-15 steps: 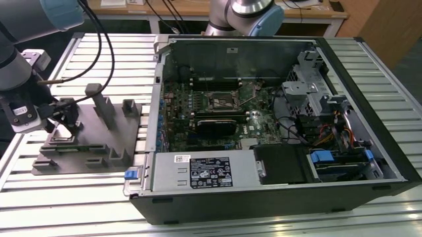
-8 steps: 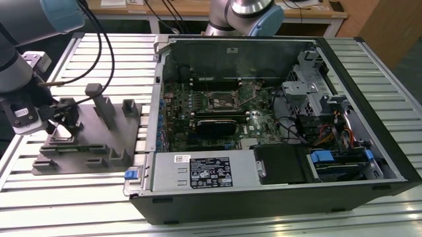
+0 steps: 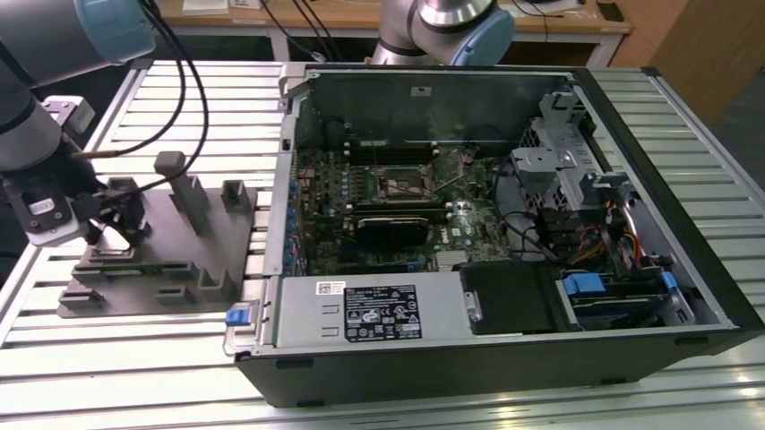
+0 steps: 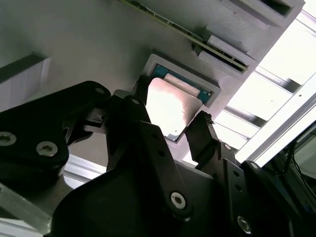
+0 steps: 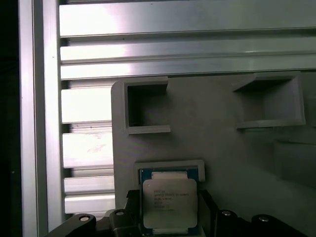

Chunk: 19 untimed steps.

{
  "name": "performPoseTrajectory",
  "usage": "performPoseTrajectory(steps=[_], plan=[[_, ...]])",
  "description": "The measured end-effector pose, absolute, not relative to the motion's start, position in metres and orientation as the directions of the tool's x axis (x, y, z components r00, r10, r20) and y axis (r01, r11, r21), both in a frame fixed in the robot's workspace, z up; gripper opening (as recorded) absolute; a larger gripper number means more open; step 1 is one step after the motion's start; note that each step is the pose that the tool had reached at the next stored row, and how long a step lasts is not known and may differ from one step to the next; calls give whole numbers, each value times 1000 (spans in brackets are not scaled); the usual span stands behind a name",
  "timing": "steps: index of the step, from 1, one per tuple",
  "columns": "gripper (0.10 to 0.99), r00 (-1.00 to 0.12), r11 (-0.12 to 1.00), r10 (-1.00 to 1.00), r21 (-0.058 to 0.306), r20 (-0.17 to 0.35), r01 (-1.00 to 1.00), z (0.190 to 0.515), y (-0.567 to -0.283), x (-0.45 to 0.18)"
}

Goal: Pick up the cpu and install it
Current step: 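Pick up the cpu and move it towards the insertion slot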

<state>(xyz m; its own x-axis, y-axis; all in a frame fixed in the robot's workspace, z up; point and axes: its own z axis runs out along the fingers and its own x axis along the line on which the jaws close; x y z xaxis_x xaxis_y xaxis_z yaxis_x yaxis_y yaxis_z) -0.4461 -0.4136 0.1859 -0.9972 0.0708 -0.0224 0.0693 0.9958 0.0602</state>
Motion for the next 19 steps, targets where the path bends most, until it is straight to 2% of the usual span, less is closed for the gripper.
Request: performPoseTrajectory(steps=[13,15,16,19], plan=[[588,-998,996,67,60,-22,65,182,-414,-446],[576,-998,996,67,60,-22,65,182,-414,-446],[541,-998,996,67,60,-22,65,182,-414,-446],[541,-998,996,67,60,-22,65,182,-414,-446]])
